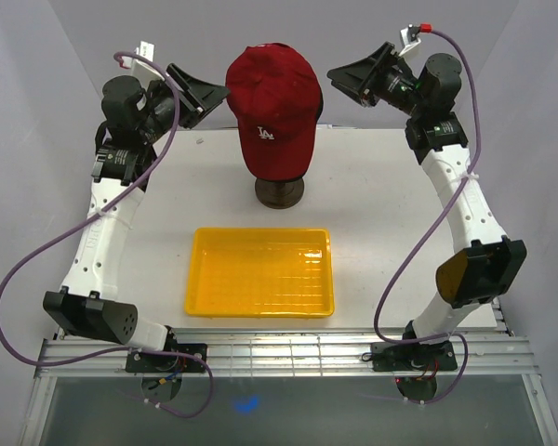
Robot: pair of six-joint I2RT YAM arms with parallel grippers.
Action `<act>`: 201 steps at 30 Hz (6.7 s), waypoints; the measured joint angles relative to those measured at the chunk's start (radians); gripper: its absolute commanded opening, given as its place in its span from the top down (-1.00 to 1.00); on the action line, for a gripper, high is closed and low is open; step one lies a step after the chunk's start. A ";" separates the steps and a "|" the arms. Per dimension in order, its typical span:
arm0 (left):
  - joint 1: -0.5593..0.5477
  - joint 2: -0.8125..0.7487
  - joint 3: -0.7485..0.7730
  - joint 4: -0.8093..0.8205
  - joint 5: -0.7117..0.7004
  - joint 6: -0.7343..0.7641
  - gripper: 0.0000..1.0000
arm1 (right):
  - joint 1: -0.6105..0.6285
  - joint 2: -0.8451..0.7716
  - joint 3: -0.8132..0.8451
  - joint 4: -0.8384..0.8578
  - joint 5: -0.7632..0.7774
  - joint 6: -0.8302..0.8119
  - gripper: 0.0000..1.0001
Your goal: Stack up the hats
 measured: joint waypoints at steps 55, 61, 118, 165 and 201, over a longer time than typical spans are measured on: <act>-0.079 0.102 0.039 0.149 0.016 -0.050 -0.07 | 0.042 0.095 0.015 0.036 -0.017 0.074 0.13; -0.080 0.102 0.039 0.150 0.016 -0.050 -0.07 | 0.042 0.095 -0.026 0.075 -0.017 0.090 0.28; -0.080 0.117 0.060 0.150 0.025 -0.050 -0.08 | 0.032 0.079 -0.262 0.550 0.027 0.411 0.17; -0.080 0.128 0.060 0.157 0.035 -0.054 -0.08 | 0.049 0.126 -0.294 0.739 0.025 0.528 0.60; -0.081 0.127 0.038 0.157 0.034 -0.046 -0.08 | 0.055 0.049 -0.315 0.454 0.125 0.325 0.84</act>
